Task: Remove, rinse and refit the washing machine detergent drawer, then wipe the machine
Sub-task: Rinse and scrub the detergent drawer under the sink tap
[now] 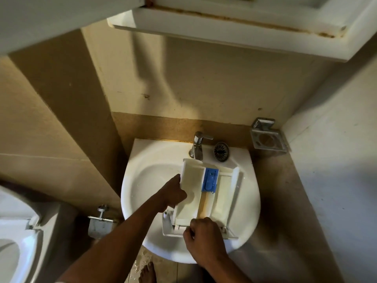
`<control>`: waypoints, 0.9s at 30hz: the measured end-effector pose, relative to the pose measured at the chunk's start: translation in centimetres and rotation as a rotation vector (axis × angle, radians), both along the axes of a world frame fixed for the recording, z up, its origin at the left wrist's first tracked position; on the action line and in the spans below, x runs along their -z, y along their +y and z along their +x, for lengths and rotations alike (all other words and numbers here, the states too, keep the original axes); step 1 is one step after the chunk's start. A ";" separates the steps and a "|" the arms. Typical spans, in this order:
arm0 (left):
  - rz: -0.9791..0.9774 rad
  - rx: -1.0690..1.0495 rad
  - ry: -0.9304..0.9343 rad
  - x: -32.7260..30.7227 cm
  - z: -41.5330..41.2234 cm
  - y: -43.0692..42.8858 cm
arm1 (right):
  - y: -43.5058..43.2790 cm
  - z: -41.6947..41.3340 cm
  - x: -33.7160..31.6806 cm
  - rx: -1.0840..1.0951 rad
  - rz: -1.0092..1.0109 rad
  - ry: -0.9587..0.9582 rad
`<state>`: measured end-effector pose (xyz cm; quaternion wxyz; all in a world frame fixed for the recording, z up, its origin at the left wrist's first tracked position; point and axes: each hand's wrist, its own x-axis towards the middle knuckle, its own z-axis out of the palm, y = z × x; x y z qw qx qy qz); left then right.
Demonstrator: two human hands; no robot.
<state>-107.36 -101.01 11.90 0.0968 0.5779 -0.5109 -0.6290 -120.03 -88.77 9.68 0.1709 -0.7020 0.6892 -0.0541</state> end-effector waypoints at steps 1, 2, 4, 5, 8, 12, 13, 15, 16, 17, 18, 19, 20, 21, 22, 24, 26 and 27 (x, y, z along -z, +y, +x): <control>-0.029 -0.008 -0.017 0.1 0.0 0.0 | -0.3 -0.1 0.3 0.014 0.028 -0.023; -0.042 -0.008 -0.031 0.2 0.0 -0.2 | -0.4 -0.2 0.5 0.022 0.036 -0.041; -0.028 -0.008 -0.033 0.2 0.3 -0.5 | -0.5 -0.2 0.3 -0.011 0.035 -0.077; -0.003 -0.004 -0.031 0.3 0.6 -0.6 | -0.6 -0.1 0.0 -0.027 0.039 -0.080; 0.112 -0.001 -0.070 0.8 1.7 -0.4 | -0.6 0.6 -1.2 -0.074 0.058 -0.066; 0.119 -0.031 -0.108 1.3 2.1 -0.3 | -0.8 0.9 -1.5 -0.092 0.095 -0.064; 0.092 -0.032 -0.114 1.4 1.9 -0.5 | -1.1 0.9 -1.3 -0.088 0.111 -0.048; 0.047 -0.037 -0.117 1.7 1.4 -0.9 | -1.5 1.0 -1.0 -0.076 0.136 -0.032; 0.027 -0.039 -0.120 1.7 1.2 -1.0 | -1.7 1.0 -0.9 -0.075 0.143 -0.029; 0.011 -0.045 -0.127 1.9 1.0 -1.1 | -1.8 1.1 -0.8 -0.077 0.149 -0.026; -0.004 -0.051 -0.139 2.1 0.9 -1.1 | -1.8 1.1 -0.6 -0.080 0.154 -0.028; -0.013 -0.056 -0.150 2.2 0.8 -1.1 | -1.8 1.2 -0.5 -0.084 0.156 -0.034; -0.018 -0.061 -0.158 2.3 0.7 -1.2 | -1.8 1.2 -0.3 -0.085 0.157 -0.039; -0.017 -0.061 -0.160 2.4 0.7 -1.2 | -1.9 1.3 -0.3 -0.081 0.159 -0.043; -0.008 -0.056 -0.161 2.4 0.7 -1.3 | -1.9 1.3 -0.2 -0.079 0.160 -0.047; 0.021 -0.040 -0.154 2.4 0.9 -1.6 | -2.1 1.3 -0.3 -0.069 0.162 -0.044; 0.040 -0.033 -0.149 2.2 1.0 -1.7 | -2.2 1.2 -0.6 -0.060 0.189 -0.043; 0.044 -0.031 -0.147 2.2 1.1 -1.7 | -2.2 1.2 -0.8 -0.061 0.204 -0.042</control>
